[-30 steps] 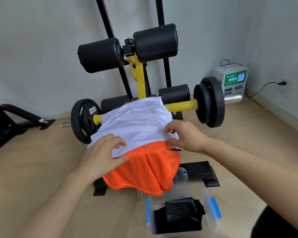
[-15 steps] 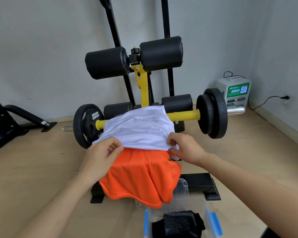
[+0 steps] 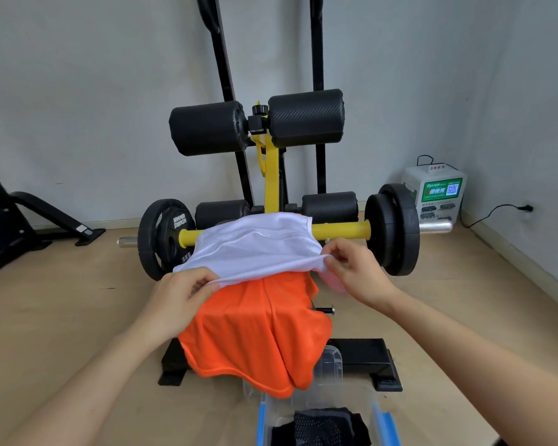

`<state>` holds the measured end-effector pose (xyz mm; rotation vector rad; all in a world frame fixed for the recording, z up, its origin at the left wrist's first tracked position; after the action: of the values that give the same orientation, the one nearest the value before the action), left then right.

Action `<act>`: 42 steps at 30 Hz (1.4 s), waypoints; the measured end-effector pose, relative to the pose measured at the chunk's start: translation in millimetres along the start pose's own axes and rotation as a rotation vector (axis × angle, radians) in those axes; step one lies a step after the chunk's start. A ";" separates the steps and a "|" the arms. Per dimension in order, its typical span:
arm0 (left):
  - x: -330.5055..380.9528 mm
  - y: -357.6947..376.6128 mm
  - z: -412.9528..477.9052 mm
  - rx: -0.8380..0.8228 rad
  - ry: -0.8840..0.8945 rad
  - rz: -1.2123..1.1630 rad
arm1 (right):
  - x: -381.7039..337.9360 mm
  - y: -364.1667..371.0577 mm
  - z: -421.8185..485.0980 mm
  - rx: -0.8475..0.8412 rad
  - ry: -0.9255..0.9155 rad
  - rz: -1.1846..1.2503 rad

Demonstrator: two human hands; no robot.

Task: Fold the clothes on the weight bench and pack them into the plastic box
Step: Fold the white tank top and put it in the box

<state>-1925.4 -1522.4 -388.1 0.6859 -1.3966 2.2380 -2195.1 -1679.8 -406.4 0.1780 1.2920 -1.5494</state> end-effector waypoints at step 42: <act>-76.9 -2.2 161.5 0.182 -0.301 0.185 | 63.5 23.5 148.5 0.022 0.085 -0.316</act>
<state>-1832.7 -1674.6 -372.2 1.0297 -1.4551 2.5111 -2133.5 -1830.9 -403.7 0.0550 1.4212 -1.8405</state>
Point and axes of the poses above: each hand's wrist, its own z-axis towards the middle knuckle, its own y-axis out of the palm, x = y × z, the point moved 9 cm from there along z, towards the middle knuckle, and after that the axes turned 11 degrees about -z, right-handed, at the moved point
